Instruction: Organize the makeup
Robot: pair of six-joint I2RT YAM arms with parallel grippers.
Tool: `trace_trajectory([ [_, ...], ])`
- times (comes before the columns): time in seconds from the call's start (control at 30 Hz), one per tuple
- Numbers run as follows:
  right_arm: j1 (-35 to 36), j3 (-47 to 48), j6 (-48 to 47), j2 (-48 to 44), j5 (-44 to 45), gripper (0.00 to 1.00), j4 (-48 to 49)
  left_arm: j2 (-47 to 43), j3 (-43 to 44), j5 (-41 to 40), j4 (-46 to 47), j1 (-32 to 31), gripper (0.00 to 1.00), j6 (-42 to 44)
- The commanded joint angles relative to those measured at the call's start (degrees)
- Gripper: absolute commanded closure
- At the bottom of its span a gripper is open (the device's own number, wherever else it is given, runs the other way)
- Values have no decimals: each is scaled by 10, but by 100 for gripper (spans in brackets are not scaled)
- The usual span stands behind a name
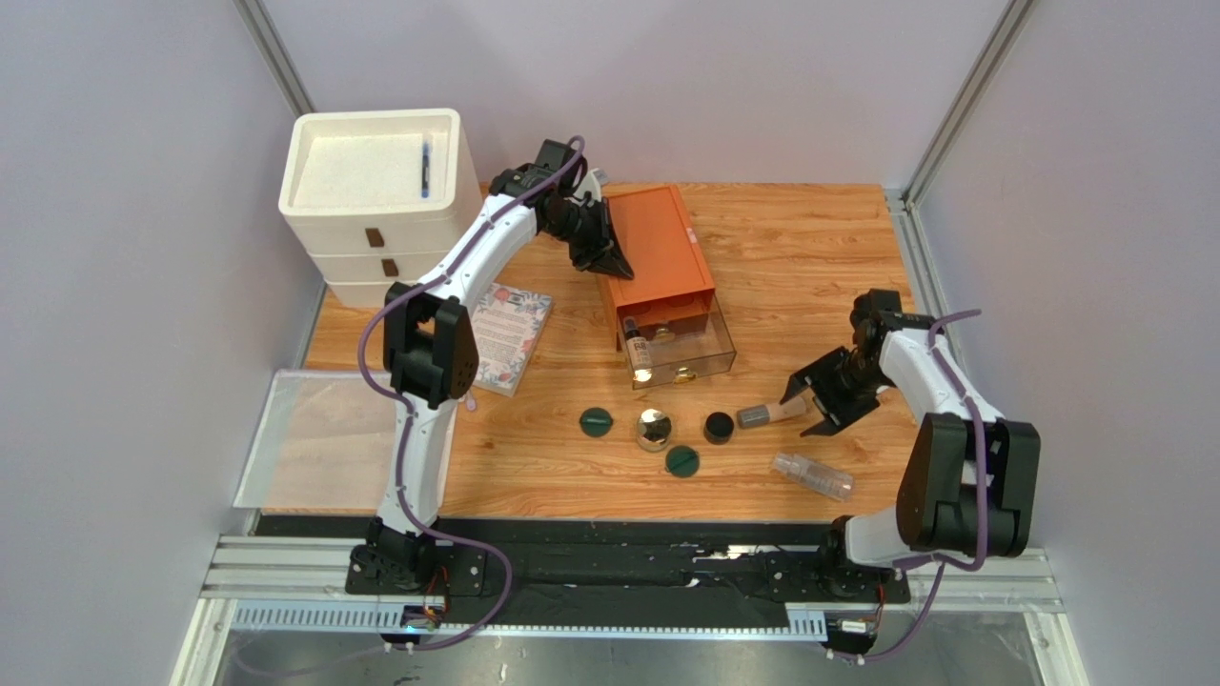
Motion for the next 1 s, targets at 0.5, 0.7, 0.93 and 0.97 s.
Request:
trace_trajectory([
  [0.5, -7, 15, 7, 195, -23, 60, 155, 11, 1, -12, -8, -2, 100, 7],
  [0.7, -13, 32, -4, 161, 2, 100, 154, 12, 6, -16, -13, -2, 100, 7],
  [0.93, -15, 175, -54, 100, 77, 100, 84, 18, 14, -15, -14, -1, 100, 7],
  [0.97, -15, 200, -63, 99, 98, 100, 73, 18, 14, -15, -14, -1, 100, 7],
])
